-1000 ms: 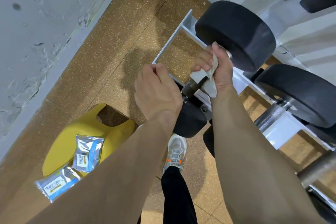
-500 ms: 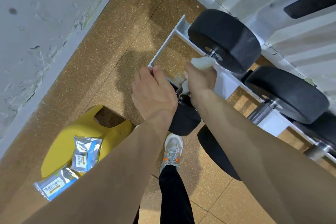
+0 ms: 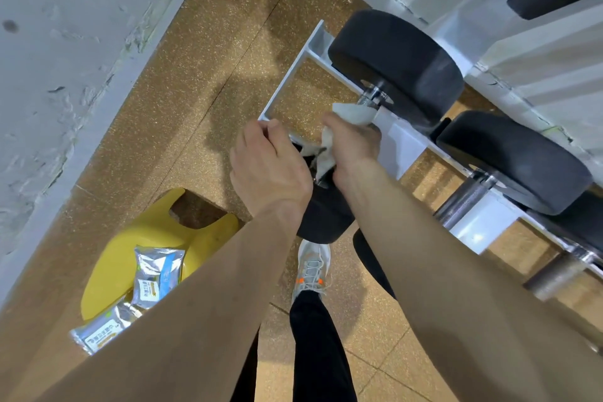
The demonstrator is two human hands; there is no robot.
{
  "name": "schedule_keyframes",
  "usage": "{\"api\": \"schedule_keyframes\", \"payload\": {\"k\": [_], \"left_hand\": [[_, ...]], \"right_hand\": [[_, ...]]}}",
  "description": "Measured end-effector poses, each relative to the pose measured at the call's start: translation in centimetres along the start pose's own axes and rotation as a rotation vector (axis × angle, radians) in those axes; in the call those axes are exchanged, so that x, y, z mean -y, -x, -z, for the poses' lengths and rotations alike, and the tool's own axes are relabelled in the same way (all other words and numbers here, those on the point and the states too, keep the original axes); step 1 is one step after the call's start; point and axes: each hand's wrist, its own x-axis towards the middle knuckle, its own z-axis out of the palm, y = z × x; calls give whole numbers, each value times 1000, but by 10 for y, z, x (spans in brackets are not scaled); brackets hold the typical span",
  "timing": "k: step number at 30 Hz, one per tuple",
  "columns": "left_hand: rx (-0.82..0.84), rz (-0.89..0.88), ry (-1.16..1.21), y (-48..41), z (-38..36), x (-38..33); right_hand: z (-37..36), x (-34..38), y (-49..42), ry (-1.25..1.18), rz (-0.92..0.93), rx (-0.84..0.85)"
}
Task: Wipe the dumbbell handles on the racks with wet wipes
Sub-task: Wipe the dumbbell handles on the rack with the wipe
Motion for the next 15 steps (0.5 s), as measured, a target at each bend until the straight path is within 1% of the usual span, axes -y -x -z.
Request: {"api": "schedule_keyframes", "payload": {"k": [2,3,4,5,6,9,11,12,13,14,15], "left_hand": [[5,6,-4,0,0,1],[4,10,-6,-1,0,1],[3,13,-5,-1,0,1],[5,18,-3,-1,0,0],[7,24,-2,0,1,0],[11,31,-9,1,2,-1],[11,22,-14,1,2,-2],[10,20,-16,1,2,-2],[12,21,-18,1,2,-3],[12,20,-23,1,3,-3],[11,19,-27,1,3,-4]], "right_hand": [[-11,22,-7,-131,31,-152],[-14,32,-10,-177,42,-203],[-14,38,-13,-216,45,-216],[-11,40,-13,-247,40,-169],[-6,36,-12,-265,29,-63],[17,13,-13,-336,-65,398],[29,5,-18,-378,-119,618],[30,5,-18,-366,-128,686],[31,4,-19,-331,-132,711],[31,2,-18,-272,-125,695],[32,-1,-16,-179,-98,641]]}}
